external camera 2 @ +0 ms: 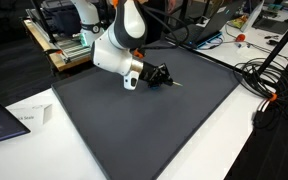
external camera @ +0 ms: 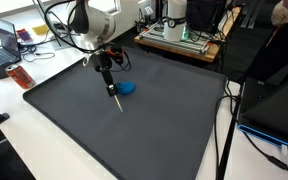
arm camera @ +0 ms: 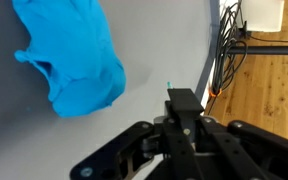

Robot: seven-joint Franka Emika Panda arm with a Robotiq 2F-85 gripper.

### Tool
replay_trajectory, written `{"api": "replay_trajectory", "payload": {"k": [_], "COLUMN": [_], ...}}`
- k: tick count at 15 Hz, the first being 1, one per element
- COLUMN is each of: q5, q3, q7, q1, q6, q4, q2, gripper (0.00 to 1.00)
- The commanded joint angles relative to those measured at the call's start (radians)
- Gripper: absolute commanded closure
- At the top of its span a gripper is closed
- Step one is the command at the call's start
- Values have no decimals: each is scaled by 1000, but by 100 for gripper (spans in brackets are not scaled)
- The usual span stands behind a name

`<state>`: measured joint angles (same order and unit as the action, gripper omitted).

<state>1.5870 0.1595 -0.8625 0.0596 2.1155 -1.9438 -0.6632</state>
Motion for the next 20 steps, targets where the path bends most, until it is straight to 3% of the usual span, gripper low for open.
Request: {"api": "replay_trajectory", "payload": {"k": [1,8,20], "q5": [-105,-264,-506], "q3": [-9,-21,-48], "q7": [116,228,315], "q1": [40,70,67], "q6": [-61,-115,-48], "q4": [120,251,321], "q2": [-72,-141,-127], "gripper": [97,97,97]}}
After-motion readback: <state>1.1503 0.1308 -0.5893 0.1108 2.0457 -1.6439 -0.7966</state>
